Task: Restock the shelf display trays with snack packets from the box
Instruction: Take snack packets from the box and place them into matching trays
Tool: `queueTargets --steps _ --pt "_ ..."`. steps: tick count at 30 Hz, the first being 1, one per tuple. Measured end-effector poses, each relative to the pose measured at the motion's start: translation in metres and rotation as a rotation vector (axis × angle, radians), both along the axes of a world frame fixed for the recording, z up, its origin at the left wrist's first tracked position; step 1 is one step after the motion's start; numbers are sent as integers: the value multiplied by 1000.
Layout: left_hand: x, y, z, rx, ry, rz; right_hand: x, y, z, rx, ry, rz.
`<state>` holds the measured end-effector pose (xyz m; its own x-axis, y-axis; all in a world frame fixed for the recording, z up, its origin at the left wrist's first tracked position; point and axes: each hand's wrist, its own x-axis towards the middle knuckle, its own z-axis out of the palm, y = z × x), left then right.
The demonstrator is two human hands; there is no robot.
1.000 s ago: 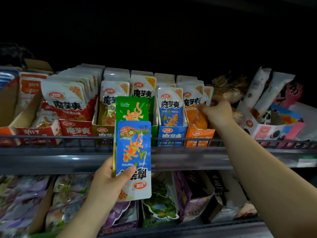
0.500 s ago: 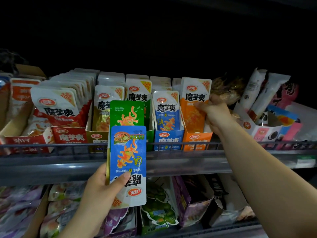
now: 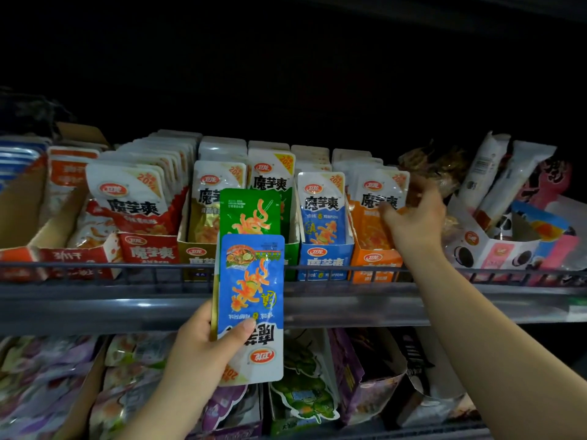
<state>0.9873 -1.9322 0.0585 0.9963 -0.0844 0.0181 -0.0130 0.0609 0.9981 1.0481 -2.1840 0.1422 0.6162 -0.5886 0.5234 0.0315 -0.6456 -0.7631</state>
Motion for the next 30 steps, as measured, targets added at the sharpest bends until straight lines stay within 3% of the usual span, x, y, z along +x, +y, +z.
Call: queueTargets --steps 4,6,9,11,14,24,30 --pt "0 1 1 -28 -10 -2 -14 16 4 -107 -112 -116" --pt "0 1 3 -43 -13 -2 -20 32 5 -174 -194 -72" --pt "1 1 4 -90 8 4 -31 68 10 -283 -181 189" --pt "1 2 5 -109 14 7 -39 92 11 -367 -73 408" --pt "1 4 7 -147 17 14 -43 115 6 -256 152 624" --pt "-4 26 16 -177 -21 1 -40 141 10 -300 201 742" --pt "-8 36 18 -198 -39 13 -35 144 6 -126 222 755"
